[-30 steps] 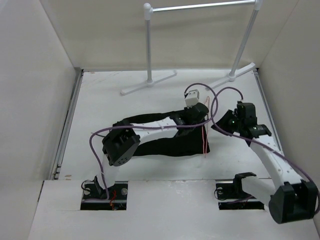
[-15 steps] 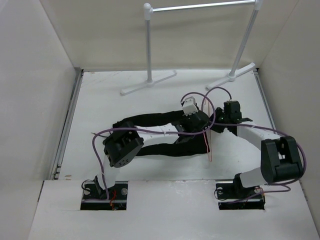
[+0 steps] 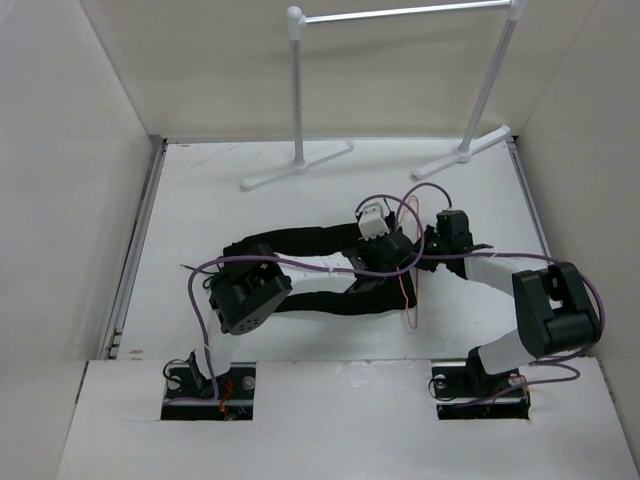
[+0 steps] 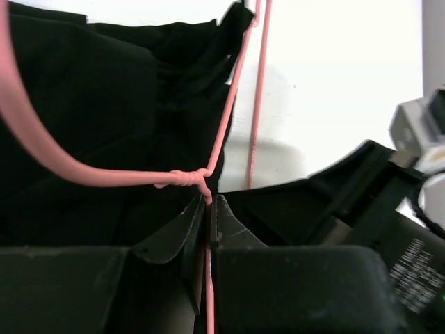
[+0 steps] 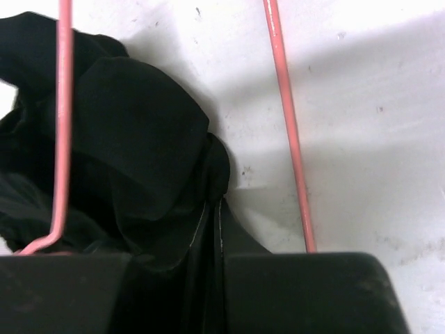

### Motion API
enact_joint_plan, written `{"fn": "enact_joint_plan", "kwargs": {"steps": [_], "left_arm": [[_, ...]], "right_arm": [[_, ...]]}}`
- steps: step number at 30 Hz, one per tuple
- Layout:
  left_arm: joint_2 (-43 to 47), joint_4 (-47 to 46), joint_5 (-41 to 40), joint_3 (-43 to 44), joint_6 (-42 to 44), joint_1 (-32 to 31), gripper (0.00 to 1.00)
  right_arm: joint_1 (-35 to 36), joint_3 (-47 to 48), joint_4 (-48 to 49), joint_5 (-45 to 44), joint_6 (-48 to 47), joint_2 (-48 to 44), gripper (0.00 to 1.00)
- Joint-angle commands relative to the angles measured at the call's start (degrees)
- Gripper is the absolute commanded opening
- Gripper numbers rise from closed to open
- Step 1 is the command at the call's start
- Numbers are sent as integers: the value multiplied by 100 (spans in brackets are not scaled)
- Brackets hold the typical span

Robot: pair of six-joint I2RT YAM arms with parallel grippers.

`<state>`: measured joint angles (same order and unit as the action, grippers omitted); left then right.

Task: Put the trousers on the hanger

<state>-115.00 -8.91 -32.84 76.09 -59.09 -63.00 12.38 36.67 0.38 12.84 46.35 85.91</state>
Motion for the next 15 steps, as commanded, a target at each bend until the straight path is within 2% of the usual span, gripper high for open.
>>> {"fn": "enact_joint_plan", "kwargs": {"steps": [1, 8, 15], "left_arm": [[390, -120, -223, -226, -77, 3, 0], [1128, 64, -478, -999, 117, 249, 0], [2112, 398, -837, -2001, 319, 627, 0]], "right_arm": [[-117, -63, 305, 192, 199, -468, 8], [-478, 200, -327, 342, 349, -1251, 5], [-698, 140, -566, 245, 375, -1173, 3]]}}
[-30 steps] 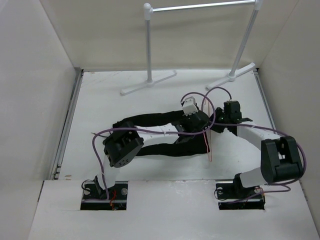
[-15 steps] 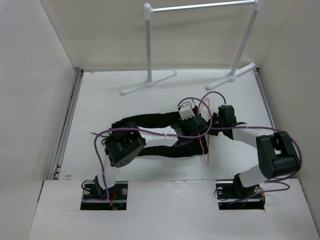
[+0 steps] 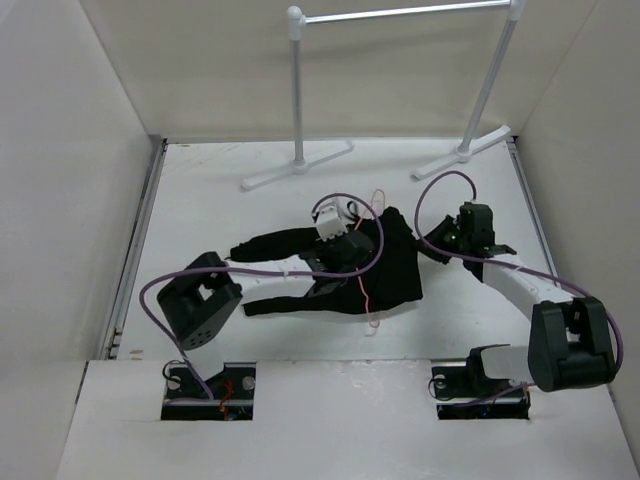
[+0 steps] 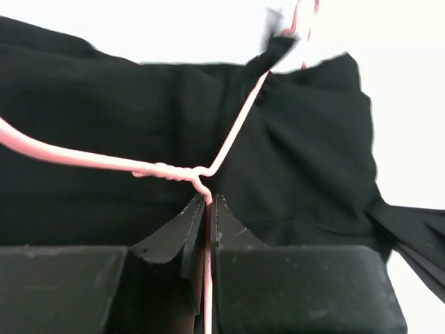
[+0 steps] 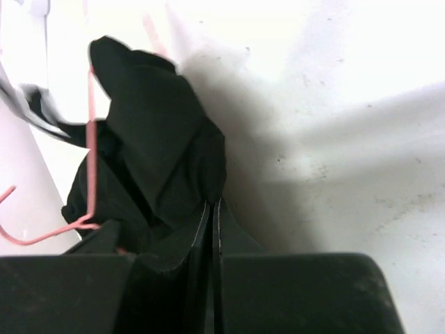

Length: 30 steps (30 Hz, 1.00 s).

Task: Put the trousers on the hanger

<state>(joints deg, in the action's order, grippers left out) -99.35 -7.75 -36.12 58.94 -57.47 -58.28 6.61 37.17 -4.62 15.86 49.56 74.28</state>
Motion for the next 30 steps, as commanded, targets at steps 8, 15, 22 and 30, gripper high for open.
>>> {"fn": "enact_joint_plan", "kwargs": {"steps": [8, 15, 22, 30], "left_arm": [[1567, 740, -686, -1094, 491, 611, 0], [1726, 661, -546, -1174, 816, 700, 1], [1550, 625, -563, -753, 1290, 621, 1], [1893, 1072, -642, 221, 2213, 358, 0]], "right_arm": [[-235, -139, 93, -144, 62, 78, 3], [-270, -254, 207, -188, 62, 201, 4], [-279, -289, 251, -232, 80, 350, 6], [-261, -26, -292, -223, -51, -333, 50]]}}
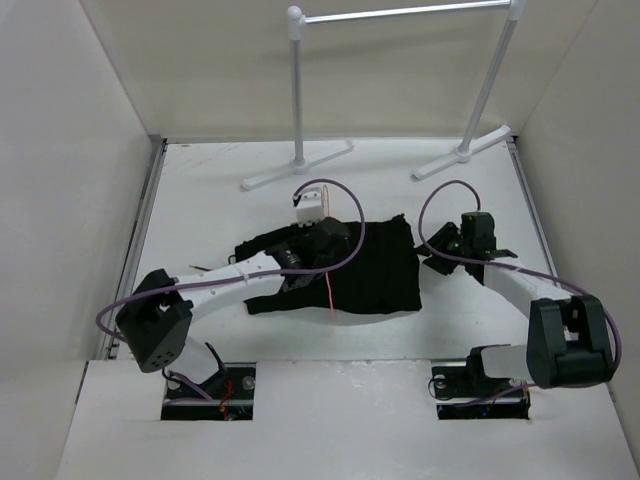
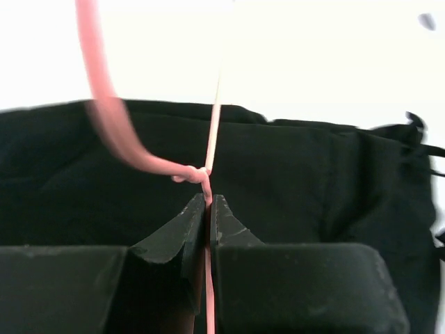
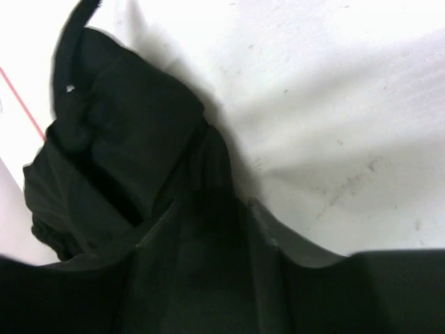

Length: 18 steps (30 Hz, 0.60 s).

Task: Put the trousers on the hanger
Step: Place the trousers on the hanger, then place the hanger at the clothesline.

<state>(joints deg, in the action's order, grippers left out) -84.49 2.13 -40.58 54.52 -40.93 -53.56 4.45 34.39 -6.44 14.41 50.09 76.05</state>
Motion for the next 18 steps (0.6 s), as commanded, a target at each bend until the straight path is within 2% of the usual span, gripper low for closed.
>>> {"fn": "enact_joint_plan", "kwargs": {"steps": [1, 5, 9, 13, 18], "left_arm": [[450, 234, -205, 900, 707, -167, 0], [652, 823, -231, 1972, 1427, -343, 0], [785, 1332, -39, 3053, 1956, -353, 0], [557, 2105, 593, 4239, 1966, -124, 0], [-40, 2906, 1385, 5637, 1904, 87, 0]], "right_arm": [[-45, 322, -295, -97, -156, -747, 54], [8, 752, -928, -62, -306, -1872, 64], [270, 1647, -1219, 359, -298, -2691, 68], [929, 2649, -1115, 571, -438, -2815, 71], [1930, 3529, -799, 931, -649, -2421, 71]]}}
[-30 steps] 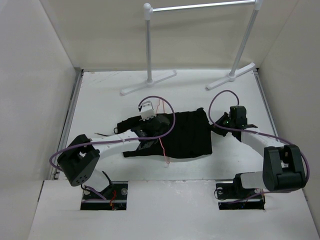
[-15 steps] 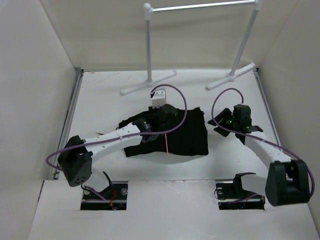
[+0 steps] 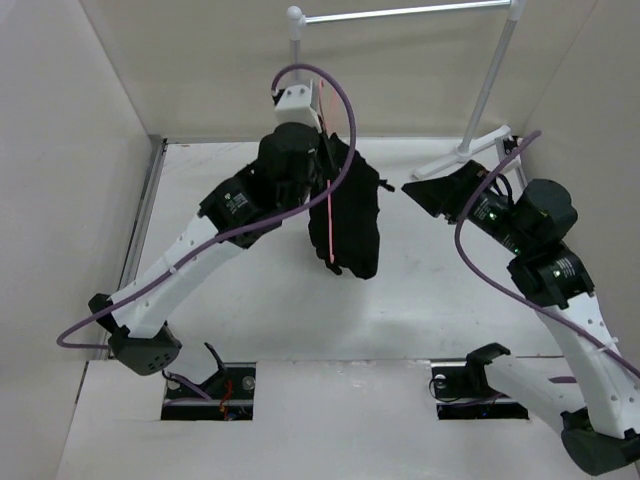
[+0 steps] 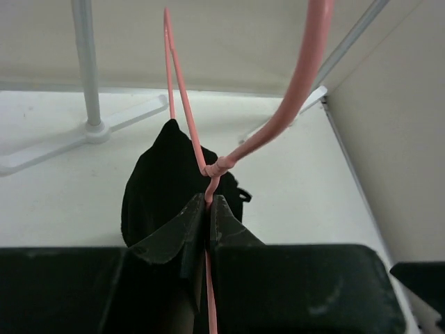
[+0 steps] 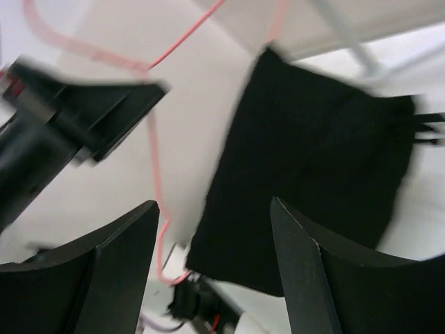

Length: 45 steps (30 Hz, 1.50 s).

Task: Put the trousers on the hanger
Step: Place the hanger at the clothesline.

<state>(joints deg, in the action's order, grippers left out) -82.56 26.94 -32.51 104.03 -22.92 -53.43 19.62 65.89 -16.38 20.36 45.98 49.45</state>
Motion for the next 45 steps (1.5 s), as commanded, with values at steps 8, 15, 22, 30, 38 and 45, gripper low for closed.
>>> {"fn": "enact_joint_plan", "kwargs": {"steps": [8, 15, 22, 30, 38, 45], "left_arm": [[-708, 462, 966, 1216, 24, 179, 0], [-858, 268, 1186, 1181, -46, 180, 0], [-902, 198, 1239, 1128, -90, 223, 0], [-718, 5, 1352, 848, -353, 530, 30], [-94, -505, 1993, 671, -398, 1348, 68], [486, -646, 2091, 128, -406, 1761, 100]], "right_arm": [[1830, 803, 618, 21, -589, 1162, 70], [2059, 627, 908, -234, -608, 1778, 67], [2173, 346, 1146, -515, -546, 1901, 25], [2104, 424, 1541, -367, -37, 1752, 5], [1295, 1320, 1542, 135, 324, 2305, 2], [461, 2611, 1278, 407, 245, 3148, 2]]}}
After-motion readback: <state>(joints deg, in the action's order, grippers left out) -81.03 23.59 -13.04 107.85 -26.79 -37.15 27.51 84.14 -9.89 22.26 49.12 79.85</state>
